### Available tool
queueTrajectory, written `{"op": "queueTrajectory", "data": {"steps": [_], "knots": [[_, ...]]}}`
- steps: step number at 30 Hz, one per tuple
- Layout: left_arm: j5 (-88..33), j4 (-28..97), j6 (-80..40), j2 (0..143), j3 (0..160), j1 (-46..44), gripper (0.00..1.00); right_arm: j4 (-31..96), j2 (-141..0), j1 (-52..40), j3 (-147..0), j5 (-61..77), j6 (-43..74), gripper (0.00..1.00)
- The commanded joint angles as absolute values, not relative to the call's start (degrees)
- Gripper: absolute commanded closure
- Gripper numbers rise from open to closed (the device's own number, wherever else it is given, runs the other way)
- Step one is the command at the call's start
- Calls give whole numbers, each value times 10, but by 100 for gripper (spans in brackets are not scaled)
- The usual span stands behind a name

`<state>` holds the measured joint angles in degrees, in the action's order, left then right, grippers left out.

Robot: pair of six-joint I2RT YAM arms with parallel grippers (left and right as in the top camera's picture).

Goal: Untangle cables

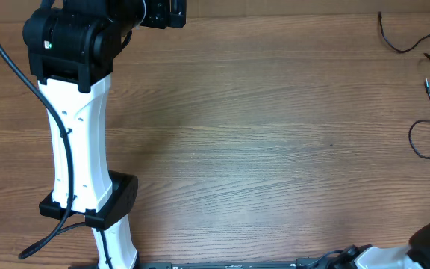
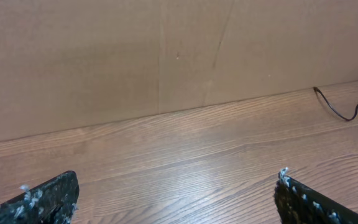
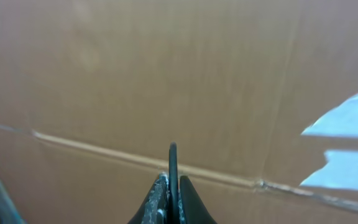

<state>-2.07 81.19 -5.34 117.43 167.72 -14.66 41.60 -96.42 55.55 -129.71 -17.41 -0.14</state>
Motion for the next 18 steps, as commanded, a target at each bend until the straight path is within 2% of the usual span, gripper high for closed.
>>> {"op": "queueTrajectory", "data": {"steps": [1, 7, 18], "knots": [[-15, 813, -38, 1157, 1686, -152, 0, 420, -995, 574, -1267, -165, 20, 96], [-15, 818, -38, 1157, 1686, -163, 0, 432, -1033, 583, -1171, -96, 28, 96], [-15, 823, -38, 1157, 1686, -177, 0, 319, -1033, 583, -906, -42, 83, 96]]}}
